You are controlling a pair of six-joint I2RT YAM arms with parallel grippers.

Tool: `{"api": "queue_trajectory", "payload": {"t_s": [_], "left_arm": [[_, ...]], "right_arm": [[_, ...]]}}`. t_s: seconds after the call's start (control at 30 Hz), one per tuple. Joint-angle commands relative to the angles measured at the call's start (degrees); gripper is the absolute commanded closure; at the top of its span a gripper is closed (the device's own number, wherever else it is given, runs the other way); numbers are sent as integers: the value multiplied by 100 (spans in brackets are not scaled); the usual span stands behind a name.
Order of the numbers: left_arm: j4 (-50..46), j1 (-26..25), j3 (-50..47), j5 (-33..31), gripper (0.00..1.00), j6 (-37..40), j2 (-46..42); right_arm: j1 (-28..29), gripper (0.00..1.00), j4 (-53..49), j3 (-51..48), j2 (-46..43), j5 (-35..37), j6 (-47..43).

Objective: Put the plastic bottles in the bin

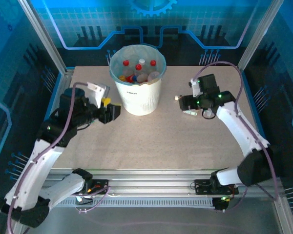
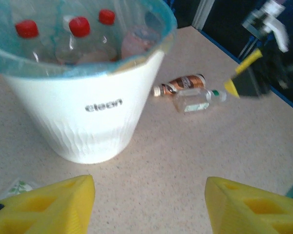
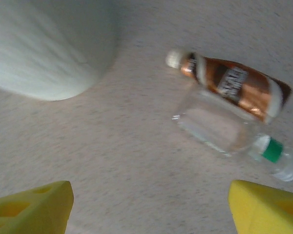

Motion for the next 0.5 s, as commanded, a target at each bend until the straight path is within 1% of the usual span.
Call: {"api": "queue_trajectory", "payload": {"t_s": [0.0, 0.07, 0.13, 0.2, 0.23, 0.37, 0.47], "left_arm": [[80, 23, -544, 693, 37, 212, -265], [-9, 10, -737, 1104, 36, 320, -376], [-66, -5, -861, 1332, 36, 376, -435], [-81, -25, -929, 1385, 36, 450, -458], [-79, -29, -938, 1367, 36, 498, -454], [-18, -32, -942, 1285, 36, 634, -380], [54, -38, -921, 1289, 36, 654, -308]], "right_arm": [[-583, 15, 141, 264, 620, -588, -578], [-858, 14, 363, 248, 938, -738, -940], [-1128, 13, 547, 241, 1204, -1057, -1255], [-1298, 7, 567, 319, 1437, -1110, -1408], [-1343, 6, 546, 375, 1552, -1081, -1495], [-1508, 6, 415, 571, 1944, -1081, -1603], [-1571, 6, 512, 452, 2103, -1228, -1557]]}}
